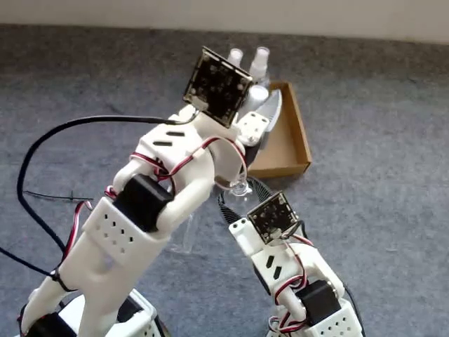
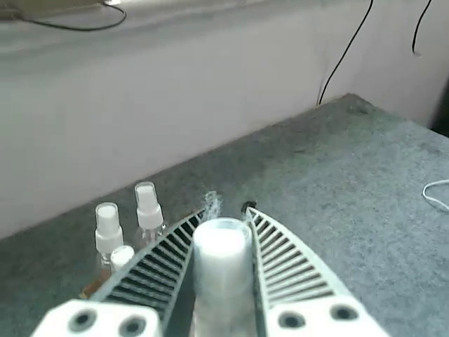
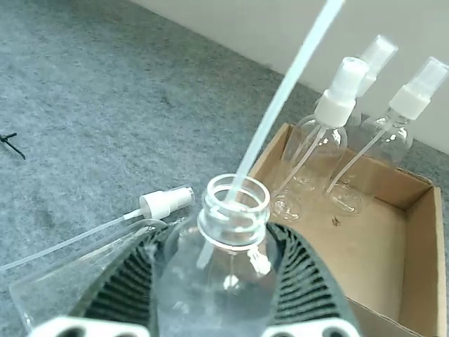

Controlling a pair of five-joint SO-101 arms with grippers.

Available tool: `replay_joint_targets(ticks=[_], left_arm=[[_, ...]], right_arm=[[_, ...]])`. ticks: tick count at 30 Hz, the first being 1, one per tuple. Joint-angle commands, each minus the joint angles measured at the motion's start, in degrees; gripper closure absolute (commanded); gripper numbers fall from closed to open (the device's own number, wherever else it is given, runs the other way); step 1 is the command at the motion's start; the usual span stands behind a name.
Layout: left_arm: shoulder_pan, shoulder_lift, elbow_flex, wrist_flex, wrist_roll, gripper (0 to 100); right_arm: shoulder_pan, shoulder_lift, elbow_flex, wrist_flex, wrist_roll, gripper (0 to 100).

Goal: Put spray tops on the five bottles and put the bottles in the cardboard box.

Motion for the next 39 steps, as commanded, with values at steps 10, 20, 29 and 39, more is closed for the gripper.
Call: replay_joint_targets(ticks=[10,20,29,39], left_arm=[[0.4,-19.3,24.0,-1.1,0.5,100],[0.9,-25.5,32.1,-1.2,0.8,90],[0.4,-25.5,29.8,-1.2,0.7,87],[-11.1,-25.9,22.5,9.1,0.0,87]], right_arm=[[0.0,-0.7,-0.7,-1.6,-0.7,99.4],[0.0,-0.7,-0.7,-1.7,-5.4,99.4],[0.0,-0.7,-0.6,-1.7,-5.4,99.4],[0.0,-0.7,-0.5,-1.7,-5.4,99.4]])
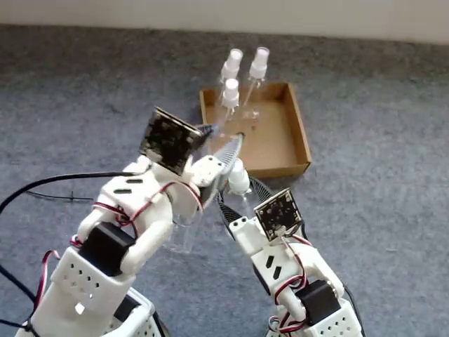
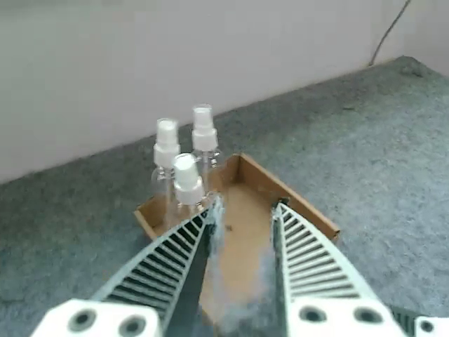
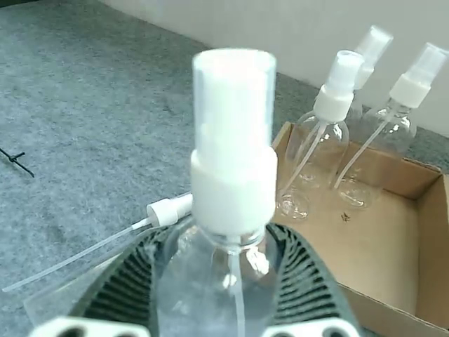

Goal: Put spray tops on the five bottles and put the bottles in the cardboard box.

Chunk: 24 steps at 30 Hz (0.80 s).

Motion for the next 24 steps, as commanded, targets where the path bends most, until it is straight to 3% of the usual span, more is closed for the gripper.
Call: replay_joint_targets(ticks=[1,7,18,24], left_arm=[[-3.4,-1.5,-4.1,10.0,-1.3,87],[-3.2,-1.5,-4.3,21.3,-9.7,87],[-2.8,-1.5,-13.4,33.7,-9.9,87],[8.3,-1.0,-13.9,34.2,-9.8,87]], right_arm=[[0.1,-0.6,-0.7,-1.5,-0.6,99.4],[0.1,-0.6,-0.7,-1.5,-0.6,99.4],[0.1,-0.6,0.9,-1.5,-0.6,99.4],[0.0,-0.6,1.4,-1.5,-0.6,99.4]])
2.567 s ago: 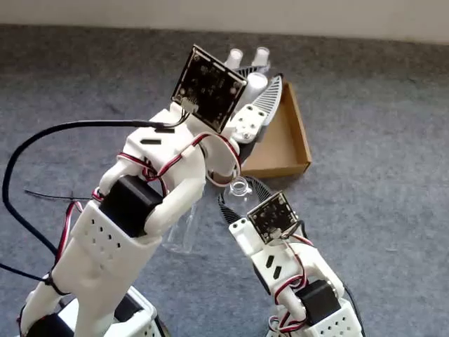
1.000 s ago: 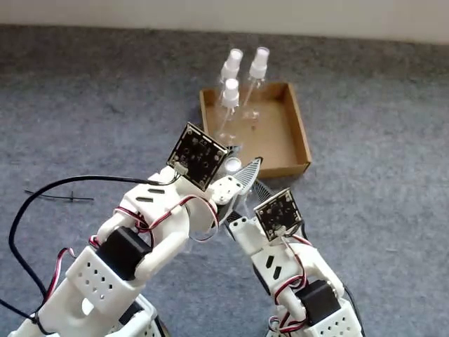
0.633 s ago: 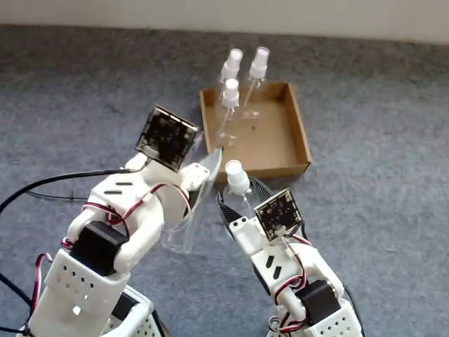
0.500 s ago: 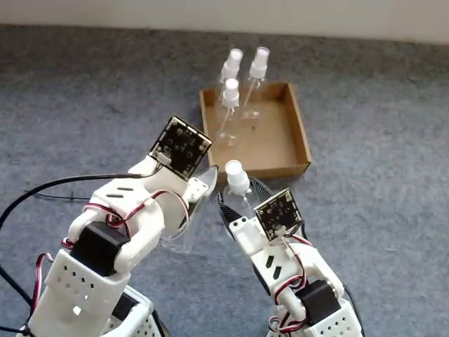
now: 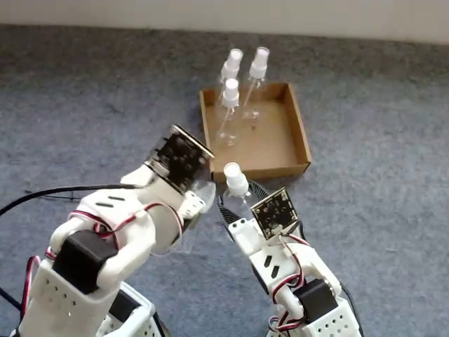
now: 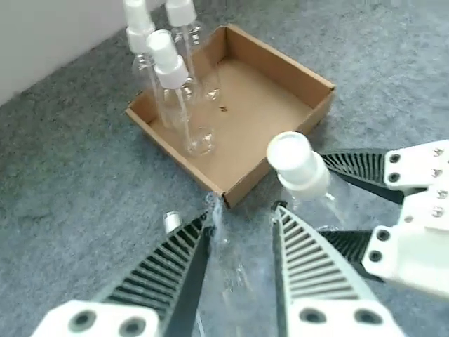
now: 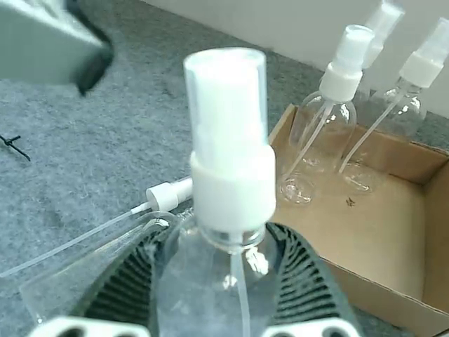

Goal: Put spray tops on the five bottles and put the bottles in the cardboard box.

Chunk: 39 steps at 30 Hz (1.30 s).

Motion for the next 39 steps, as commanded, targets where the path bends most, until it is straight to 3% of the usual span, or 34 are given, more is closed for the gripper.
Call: replay_joint_targets(ticks=[1,11,36,39], left_arm=[[8.5,-0.3,-3.0,-0.3,-0.2,87],[3.6,-0.1,1.9,-12.7,-0.2,87],[4.3,10.9,1.1,-18.3,-0.4,87],[3.9,9.7,-1.2,-18.0,-3.8,87]], right_arm=[[0.0,-0.6,-0.8,-1.5,-0.6,99.4],[-0.1,-0.6,-0.7,-1.5,-0.5,99.4],[-0.2,-0.6,-0.7,-1.5,-0.4,99.4],[-0.2,-0.6,-0.7,-1.3,-0.3,99.4]])
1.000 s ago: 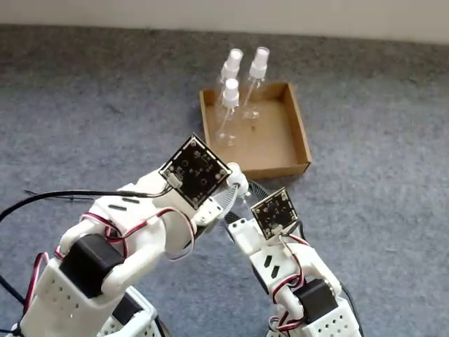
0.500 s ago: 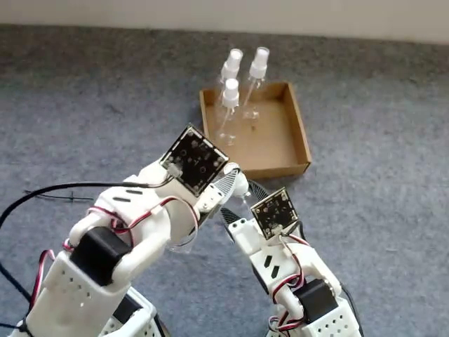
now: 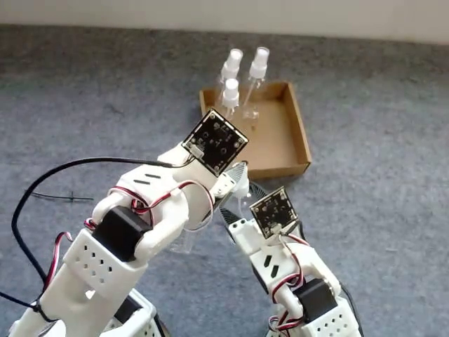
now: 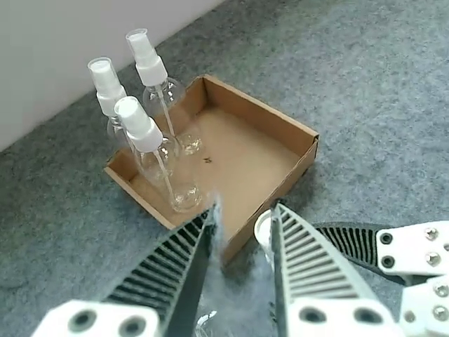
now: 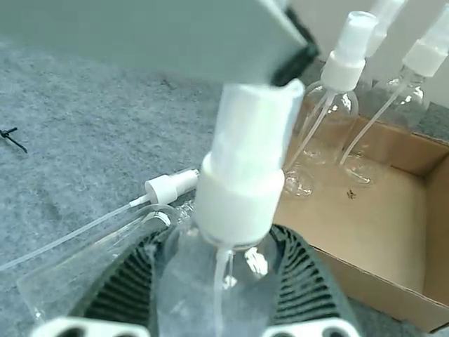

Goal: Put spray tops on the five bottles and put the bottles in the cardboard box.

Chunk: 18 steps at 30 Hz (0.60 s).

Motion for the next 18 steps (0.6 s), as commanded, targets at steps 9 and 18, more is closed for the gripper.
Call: replay_joint_targets(ticks=[9,18], left_arm=[[-5.9,-13.7,-6.8,8.4,-6.5,87],[-29.4,-19.1,8.0,8.6,-6.2,87]], right_arm=[[0.0,-0.7,-1.3,-1.2,-0.3,99.4],[15.8,3.6,-7.9,-25.5,-0.2,99.4]])
